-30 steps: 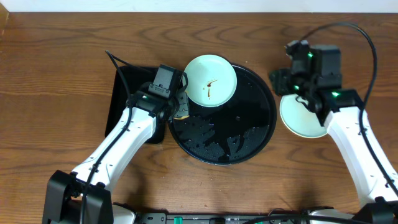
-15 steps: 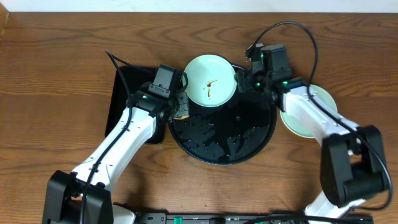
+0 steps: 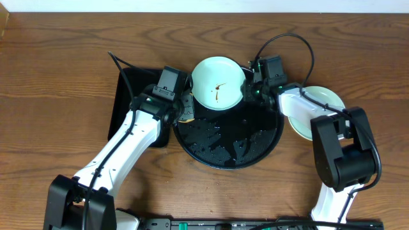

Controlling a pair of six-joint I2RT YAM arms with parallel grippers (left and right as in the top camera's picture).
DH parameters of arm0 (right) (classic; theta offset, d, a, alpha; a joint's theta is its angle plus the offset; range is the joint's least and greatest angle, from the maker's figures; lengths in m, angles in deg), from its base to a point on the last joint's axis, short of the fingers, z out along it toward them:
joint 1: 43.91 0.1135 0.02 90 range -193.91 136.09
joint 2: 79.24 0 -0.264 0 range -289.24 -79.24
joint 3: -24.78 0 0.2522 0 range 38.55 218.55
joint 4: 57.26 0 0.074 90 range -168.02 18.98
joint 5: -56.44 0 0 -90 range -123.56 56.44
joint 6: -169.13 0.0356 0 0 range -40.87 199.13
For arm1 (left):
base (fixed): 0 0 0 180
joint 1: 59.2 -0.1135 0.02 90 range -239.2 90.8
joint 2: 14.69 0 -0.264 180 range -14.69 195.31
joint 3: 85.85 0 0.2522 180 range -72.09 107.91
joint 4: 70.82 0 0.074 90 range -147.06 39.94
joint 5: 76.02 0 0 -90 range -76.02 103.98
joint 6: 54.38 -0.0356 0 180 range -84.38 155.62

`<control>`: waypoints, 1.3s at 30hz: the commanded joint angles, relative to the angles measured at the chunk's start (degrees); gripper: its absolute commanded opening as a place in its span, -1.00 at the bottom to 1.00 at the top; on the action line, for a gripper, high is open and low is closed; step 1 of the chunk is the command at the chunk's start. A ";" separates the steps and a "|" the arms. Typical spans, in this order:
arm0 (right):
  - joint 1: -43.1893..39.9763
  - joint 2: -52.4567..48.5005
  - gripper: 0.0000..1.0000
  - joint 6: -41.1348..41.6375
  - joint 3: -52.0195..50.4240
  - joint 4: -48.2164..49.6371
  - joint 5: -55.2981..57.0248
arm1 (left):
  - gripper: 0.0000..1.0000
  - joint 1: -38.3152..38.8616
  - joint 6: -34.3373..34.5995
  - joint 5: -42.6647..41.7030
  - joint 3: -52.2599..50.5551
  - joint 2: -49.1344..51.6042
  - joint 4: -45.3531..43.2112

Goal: Clean dirty plates on tray and stack at the side
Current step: 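Move the right gripper to the last light-blue plate rim and pull it center, then scrub the last light-blue plate with the sponge in the left gripper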

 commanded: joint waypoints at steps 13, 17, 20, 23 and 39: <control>1.49 -0.22 -0.98 0.94 0.33 -15.50 0.17 | -0.85 -0.07 -0.94 0.66 -0.02 -0.39 0.59; 1.55 -0.22 -0.98 0.96 0.33 -22.25 0.15 | -0.85 0.37 -1.01 -0.02 -0.02 -0.28 -0.11; 1.97 -0.22 -0.98 0.94 0.33 -26.12 0.15 | -0.85 1.31 -2.60 -2.89 -0.02 0.15 -2.25; 2.47 -0.22 -0.98 0.96 0.33 -28.39 0.13 | -0.85 2.58 -4.72 -7.10 -0.02 1.42 -5.31; 4.26 -0.22 -0.98 0.92 0.33 -29.20 0.17 | -0.85 12.11 -5.01 -13.51 -0.02 14.38 -16.04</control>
